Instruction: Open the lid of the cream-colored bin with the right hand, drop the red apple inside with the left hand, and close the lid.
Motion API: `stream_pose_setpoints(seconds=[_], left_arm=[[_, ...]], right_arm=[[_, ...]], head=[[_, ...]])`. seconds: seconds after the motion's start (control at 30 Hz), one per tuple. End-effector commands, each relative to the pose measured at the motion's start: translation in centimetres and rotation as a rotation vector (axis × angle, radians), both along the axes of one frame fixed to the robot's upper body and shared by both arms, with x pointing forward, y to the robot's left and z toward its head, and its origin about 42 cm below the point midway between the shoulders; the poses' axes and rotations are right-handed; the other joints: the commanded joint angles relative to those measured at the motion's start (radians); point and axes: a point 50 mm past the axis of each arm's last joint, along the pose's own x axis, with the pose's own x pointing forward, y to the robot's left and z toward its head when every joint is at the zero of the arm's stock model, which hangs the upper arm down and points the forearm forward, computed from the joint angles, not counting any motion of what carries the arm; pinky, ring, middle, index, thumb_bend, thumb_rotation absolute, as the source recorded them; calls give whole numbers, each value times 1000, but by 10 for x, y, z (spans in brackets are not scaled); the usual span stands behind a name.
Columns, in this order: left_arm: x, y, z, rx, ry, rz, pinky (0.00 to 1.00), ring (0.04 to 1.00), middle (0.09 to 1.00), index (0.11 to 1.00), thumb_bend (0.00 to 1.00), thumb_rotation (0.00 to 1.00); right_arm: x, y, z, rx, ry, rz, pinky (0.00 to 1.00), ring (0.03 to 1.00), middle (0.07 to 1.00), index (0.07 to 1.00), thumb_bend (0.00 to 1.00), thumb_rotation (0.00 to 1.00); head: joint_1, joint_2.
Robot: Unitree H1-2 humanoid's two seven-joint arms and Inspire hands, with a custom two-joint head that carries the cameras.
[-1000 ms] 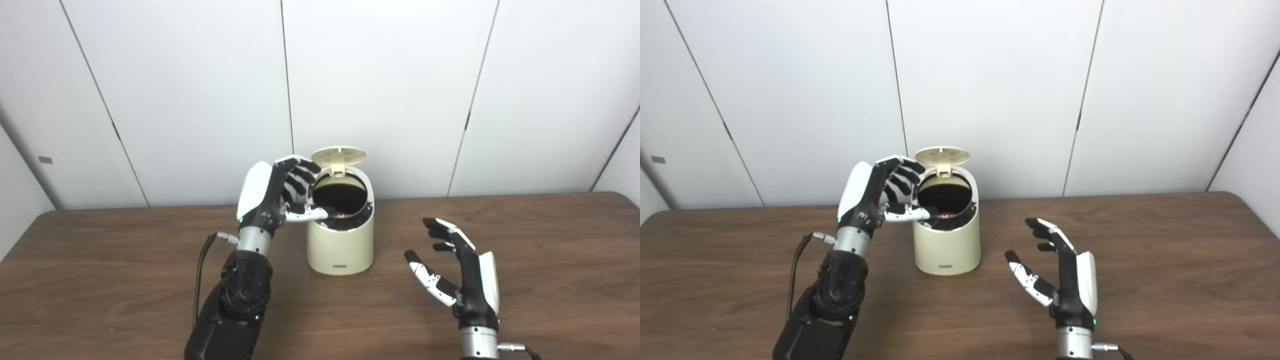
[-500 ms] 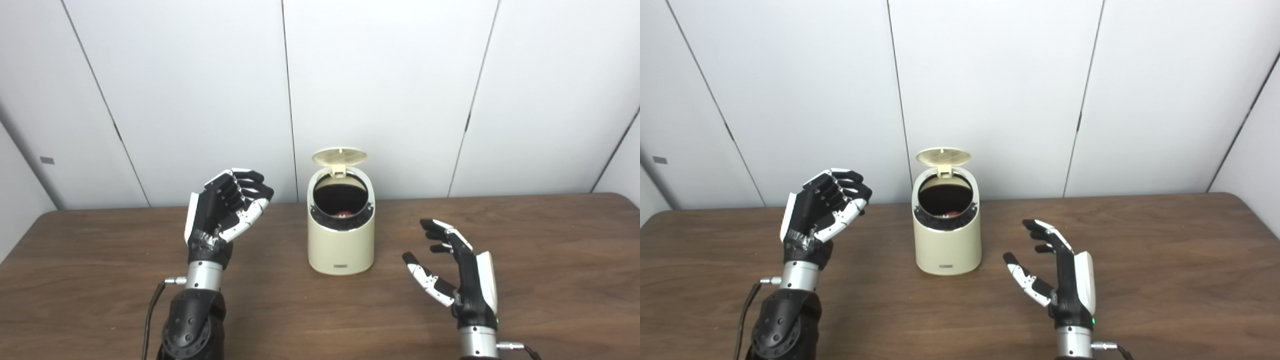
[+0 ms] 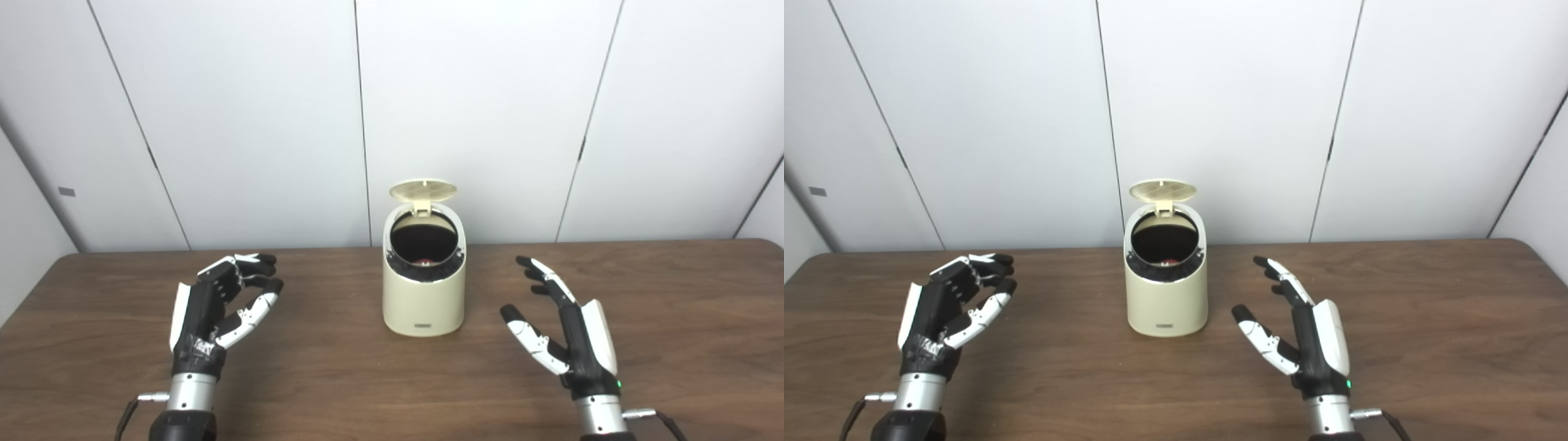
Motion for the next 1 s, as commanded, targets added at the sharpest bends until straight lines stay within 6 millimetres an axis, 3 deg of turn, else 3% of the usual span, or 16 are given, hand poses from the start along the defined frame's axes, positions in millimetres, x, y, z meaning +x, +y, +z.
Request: stream_pose_setpoints(seconds=[0.0,0.3,0.33,0.37,0.47,0.67,0.97], left_arm=[[9,-3,9,12,-27,-35,606,658,674,498,484,79],[7,-3,-13,37,28,-69,611,668,684,498,486,82],[7,-4,-16,35,33,-71,620,679,692,611,454,287],[6,-5,-18,29,42,-73,624,682,694,650,448,364],[4,-8,-24,18,59,-85,642,693,706,694,454,459],[2,-15,-35,3,76,-94,637,694,702,695,441,509],[-2,-22,-45,-7,99,-110,655,706,707,699,421,587]], right_arm=[[13,9,45,-31,-106,27,793,868,887,882,556,885],[19,18,140,-232,-184,43,781,885,914,892,549,881],[19,19,149,-251,-187,45,783,887,915,897,556,885],[20,20,159,-275,-185,50,787,891,918,902,562,890],[22,24,185,-373,-166,60,833,931,954,933,610,929],[31,35,214,-496,-119,103,901,994,998,976,690,902],[55,58,240,-686,-62,141,863,1000,1000,988,838,970]], head=[[-1,2],[-6,-2],[-6,-2],[-7,-2],[-9,-2],[-14,-1],[-5,3]])
